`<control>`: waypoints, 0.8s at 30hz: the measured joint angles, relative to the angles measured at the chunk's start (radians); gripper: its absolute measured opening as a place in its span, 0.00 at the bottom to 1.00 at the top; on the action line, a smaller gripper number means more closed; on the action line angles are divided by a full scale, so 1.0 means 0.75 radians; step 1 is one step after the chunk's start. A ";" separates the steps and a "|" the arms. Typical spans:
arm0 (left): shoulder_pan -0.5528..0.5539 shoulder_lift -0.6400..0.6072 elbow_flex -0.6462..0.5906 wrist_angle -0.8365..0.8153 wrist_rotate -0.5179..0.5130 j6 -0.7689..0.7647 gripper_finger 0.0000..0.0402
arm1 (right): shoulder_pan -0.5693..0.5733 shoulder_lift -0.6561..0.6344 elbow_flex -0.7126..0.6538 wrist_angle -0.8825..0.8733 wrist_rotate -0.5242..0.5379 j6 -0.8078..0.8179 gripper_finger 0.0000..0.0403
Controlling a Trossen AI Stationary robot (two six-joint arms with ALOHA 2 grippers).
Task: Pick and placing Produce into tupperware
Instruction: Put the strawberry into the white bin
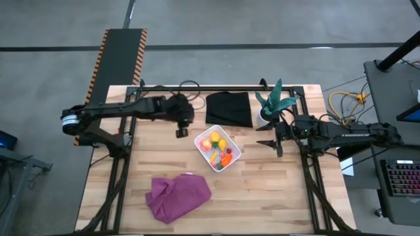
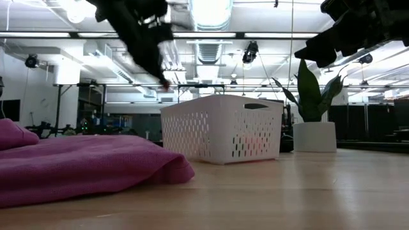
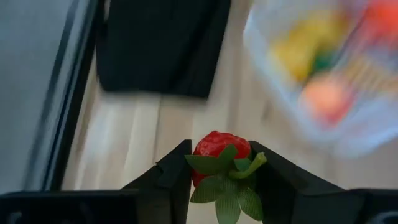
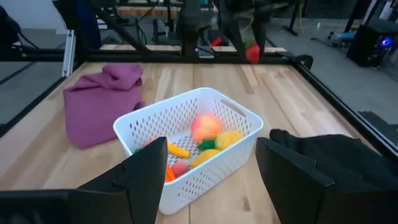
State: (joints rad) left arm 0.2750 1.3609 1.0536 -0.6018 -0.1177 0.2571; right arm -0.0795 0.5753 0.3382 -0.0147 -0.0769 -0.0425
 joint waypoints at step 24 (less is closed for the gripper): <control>-0.203 0.337 -0.010 0.621 0.232 -0.021 0.29 | -0.002 -0.033 0.000 -0.010 0.000 0.012 0.61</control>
State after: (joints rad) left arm 0.1226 1.6136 1.0458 -0.1360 0.0561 0.2411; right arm -0.0811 0.5507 0.3382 -0.0221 -0.0769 -0.0334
